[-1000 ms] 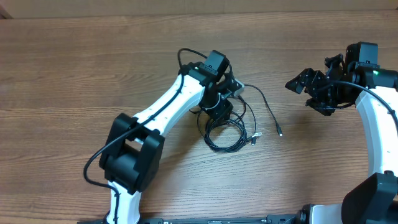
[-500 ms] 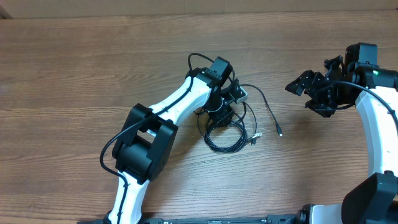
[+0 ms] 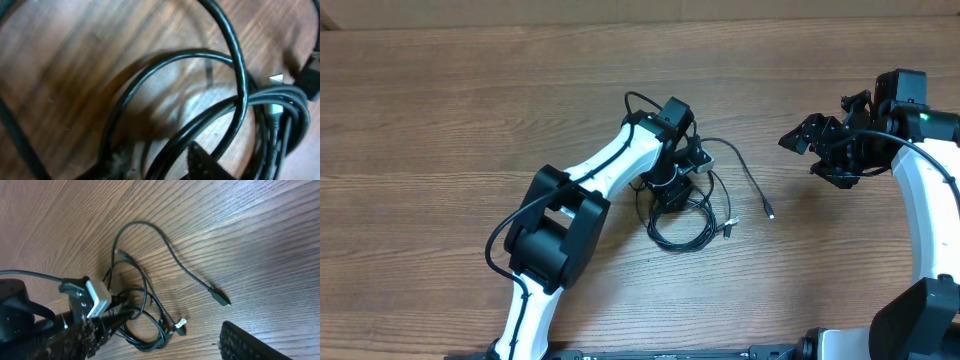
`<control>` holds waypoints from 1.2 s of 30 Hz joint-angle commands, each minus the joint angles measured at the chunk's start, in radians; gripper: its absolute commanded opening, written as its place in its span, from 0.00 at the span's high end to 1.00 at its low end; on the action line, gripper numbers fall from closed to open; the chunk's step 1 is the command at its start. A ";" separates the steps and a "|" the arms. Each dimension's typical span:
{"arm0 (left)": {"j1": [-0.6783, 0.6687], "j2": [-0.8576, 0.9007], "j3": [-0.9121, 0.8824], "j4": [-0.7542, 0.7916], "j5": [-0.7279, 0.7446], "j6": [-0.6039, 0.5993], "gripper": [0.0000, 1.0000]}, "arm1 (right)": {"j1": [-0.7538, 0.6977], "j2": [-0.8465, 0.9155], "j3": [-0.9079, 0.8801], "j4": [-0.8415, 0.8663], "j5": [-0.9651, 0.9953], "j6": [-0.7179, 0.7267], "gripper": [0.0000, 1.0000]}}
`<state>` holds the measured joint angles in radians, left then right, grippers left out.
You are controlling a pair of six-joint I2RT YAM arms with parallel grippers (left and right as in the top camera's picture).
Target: Untangle cables
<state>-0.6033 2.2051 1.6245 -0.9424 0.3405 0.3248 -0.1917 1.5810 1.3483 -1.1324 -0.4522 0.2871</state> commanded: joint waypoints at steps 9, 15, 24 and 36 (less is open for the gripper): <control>-0.050 0.011 0.093 -0.160 0.031 -0.029 0.51 | 0.003 -0.031 0.026 0.045 0.004 -0.008 0.20; -0.050 0.011 0.144 -0.225 0.157 0.061 0.40 | 0.003 -0.031 0.026 0.056 0.006 -0.032 0.20; -0.068 0.065 0.130 -0.151 0.033 -0.011 0.32 | 0.003 -0.031 0.026 0.045 0.006 -0.084 0.20; -0.099 0.156 0.130 -0.127 0.015 -0.012 0.49 | 0.002 -0.031 0.026 0.042 0.006 -0.088 0.19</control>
<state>-0.6811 2.2807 1.7676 -1.0924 0.3740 0.3145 -0.1898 1.5810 1.3483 -1.0927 -0.4519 0.2100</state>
